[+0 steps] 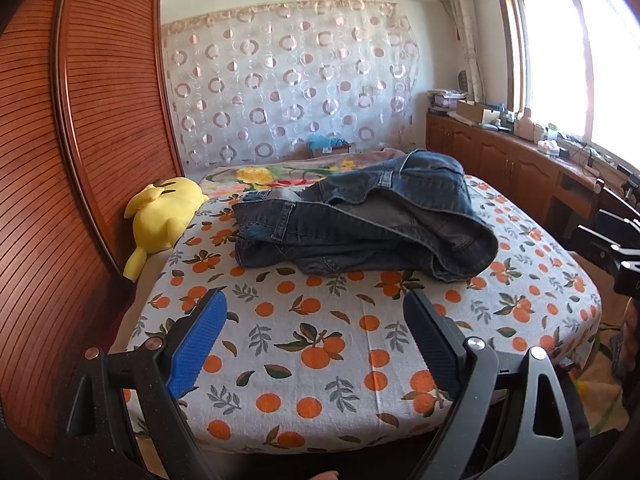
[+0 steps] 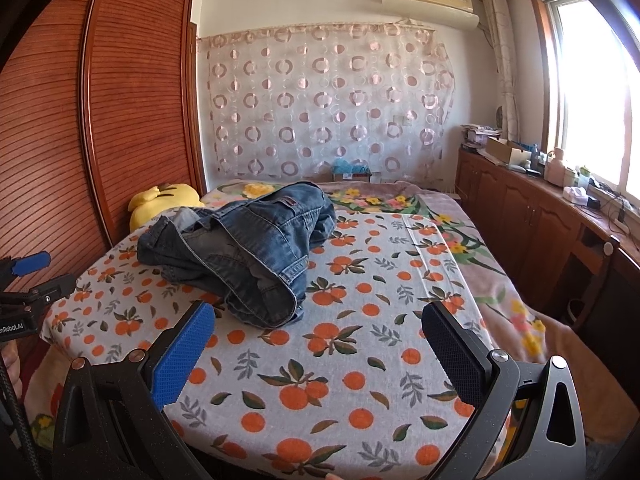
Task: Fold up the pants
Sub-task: 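Reach the right gripper to the blue jeans and close on the fabric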
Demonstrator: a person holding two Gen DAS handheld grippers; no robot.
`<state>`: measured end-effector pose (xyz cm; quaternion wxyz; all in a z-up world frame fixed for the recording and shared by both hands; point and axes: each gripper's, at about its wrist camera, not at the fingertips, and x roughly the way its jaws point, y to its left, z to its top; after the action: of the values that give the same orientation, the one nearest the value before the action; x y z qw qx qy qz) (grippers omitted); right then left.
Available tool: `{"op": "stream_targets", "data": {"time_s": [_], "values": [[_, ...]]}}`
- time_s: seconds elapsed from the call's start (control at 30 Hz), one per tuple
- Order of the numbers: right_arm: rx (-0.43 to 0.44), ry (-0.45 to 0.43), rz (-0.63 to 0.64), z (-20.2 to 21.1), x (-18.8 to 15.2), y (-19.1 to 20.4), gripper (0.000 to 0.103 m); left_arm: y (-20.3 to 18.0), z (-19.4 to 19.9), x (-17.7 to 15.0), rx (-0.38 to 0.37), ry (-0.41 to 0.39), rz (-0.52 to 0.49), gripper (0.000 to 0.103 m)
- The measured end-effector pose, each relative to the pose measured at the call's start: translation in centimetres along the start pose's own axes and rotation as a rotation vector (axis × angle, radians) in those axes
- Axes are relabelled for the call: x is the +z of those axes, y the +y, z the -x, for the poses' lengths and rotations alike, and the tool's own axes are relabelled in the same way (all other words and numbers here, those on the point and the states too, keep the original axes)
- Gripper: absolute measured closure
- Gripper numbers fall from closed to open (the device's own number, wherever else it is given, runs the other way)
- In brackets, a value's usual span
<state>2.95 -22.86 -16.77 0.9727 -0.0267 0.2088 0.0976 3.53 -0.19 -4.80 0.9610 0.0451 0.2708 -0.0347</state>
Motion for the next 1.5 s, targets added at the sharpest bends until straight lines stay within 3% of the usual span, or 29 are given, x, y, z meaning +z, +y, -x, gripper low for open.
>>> {"op": "stream_targets", "data": {"time_s": [0.33, 0.77, 0.97, 1.07, 1.13, 1.33, 1.5], "values": [[0.026, 0.066, 0.057, -2.9, 1.1, -0.4, 0.018, 2.1, -3.8, 0.7, -0.006, 0.046, 0.012, 0.012], [0.148, 0.139, 0.072, -5.4, 2.0, -0.7, 0.041, 4.4, -8.1, 2.2, -0.021, 0.094, 0.002, 0.012], [0.179, 0.227, 0.074, -7.9, 1.7, -0.4, 0.063, 5.7, -10.3, 3.2, 0.004, 0.113, -0.026, 0.012], [0.195, 0.246, 0.089, -8.0, 2.0, -0.4, 0.087, 6.8, -11.5, 4.2, -0.002, 0.114, -0.016, 0.012], [0.195, 0.229, 0.088, -7.6, 2.5, -0.6, 0.096, 7.3, -12.2, 5.1, -0.005, 0.112, -0.016, 0.012], [0.166, 0.073, 0.057, -3.3, 5.0, -2.7, 0.099, 8.9, -14.7, 7.6, 0.024, 0.11, -0.02, 0.013], [0.087, -0.044, -0.012, 1.4, 5.8, -5.2, 0.1, 9.7, -15.9, 8.9, 0.038, 0.108, -0.009, 0.013]]}}
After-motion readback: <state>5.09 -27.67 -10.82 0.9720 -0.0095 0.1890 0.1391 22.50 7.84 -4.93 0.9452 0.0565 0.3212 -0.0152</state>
